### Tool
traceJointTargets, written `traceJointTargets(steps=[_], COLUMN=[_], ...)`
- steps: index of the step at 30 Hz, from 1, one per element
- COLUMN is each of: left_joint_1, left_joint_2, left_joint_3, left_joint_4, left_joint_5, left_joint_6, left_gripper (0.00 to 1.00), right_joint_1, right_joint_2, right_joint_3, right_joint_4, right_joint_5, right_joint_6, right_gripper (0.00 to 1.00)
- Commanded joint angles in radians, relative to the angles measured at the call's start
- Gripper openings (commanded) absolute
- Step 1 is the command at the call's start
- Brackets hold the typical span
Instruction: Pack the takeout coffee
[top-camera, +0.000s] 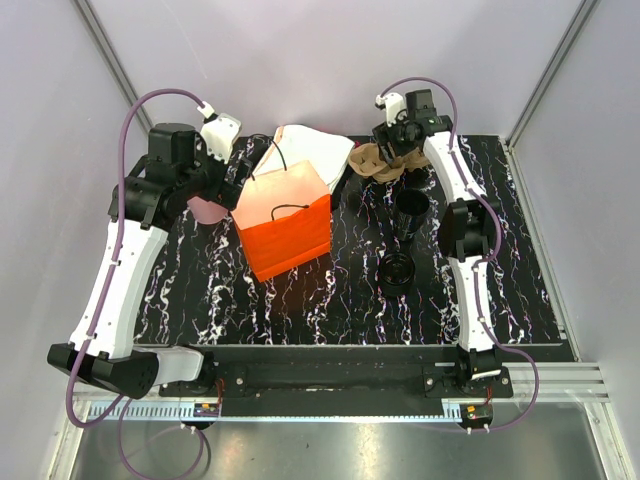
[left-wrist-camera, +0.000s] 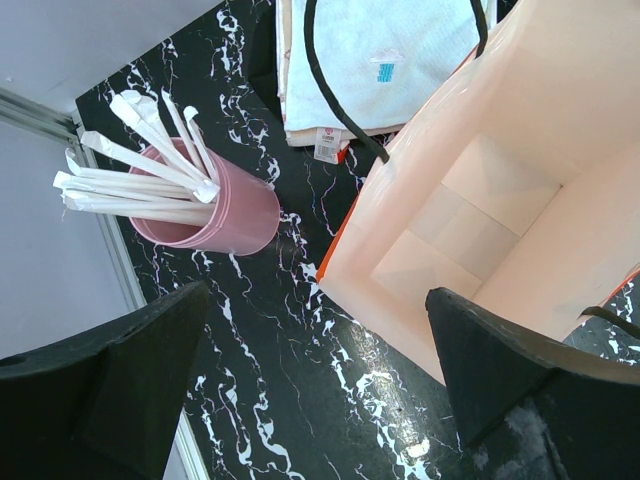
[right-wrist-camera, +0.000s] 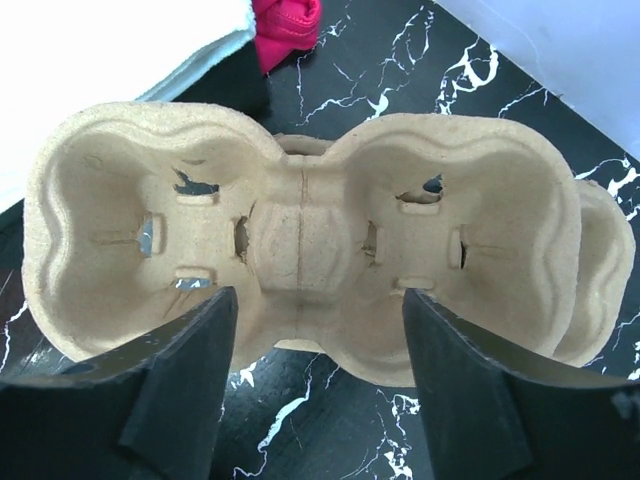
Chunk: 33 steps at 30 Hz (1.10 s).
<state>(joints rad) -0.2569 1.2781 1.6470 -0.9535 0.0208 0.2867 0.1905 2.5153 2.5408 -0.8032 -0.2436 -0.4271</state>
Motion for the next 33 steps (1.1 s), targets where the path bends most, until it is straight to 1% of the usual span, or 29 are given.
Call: traceJointTargets(steps=[1,8,15,20,21,24,29,33], left_joint_1=[0.005,0.011,0.018,0.022,0.022,0.024,0.028,0.030], left_joint_2=[-0.029,-0.036,-0.037,-0.034,-0.034,-0.034,-0.043,-0.046], left_joint_3=[0.005,-0.004,-0.007,-0.012,-0.012,-0.013,-0.016,-0.019], left_joint_4=[0.015,0.016,0.018,0.021,0.021,0.021,0.021,0.022], left_joint_5=[0.022,0.027,0.028,0.028,0.030,0.030,0.033,0.037], left_joint_6=[-0.014,-0.015,-0.015,-0.015,-0.017,-0.015,-0.018,-0.017], left_gripper=[0.99,0.99,0.99,0.99,0.99,0.99,0.99,0.99], right_joint_1=[0.023,0.026,0.026,0.026,0.026,0.026,0.026,0.018], right_joint_2=[0.011,0.059,0.074,0.074,0.074,0.066,0.028,-0.026], right_joint_3=[0.061,0.110,0.095,0.087,0.093,0.099,0.092,0.065], right_joint_4=[-0.025,-0.002,0.004,0.006,0.006,0.010,0.028,0.059], right_joint_5=[0.020,0.015,0.009,0.001,-0.002,-0.006,0.016,0.075], right_joint_6=[-0.021,-0.024,-0.022,-0.024,-0.021,-0.009,0.008,0.017], right_gripper=[0.76,0.78,0.73,0.64,0.59,0.49,0.47,0.47])
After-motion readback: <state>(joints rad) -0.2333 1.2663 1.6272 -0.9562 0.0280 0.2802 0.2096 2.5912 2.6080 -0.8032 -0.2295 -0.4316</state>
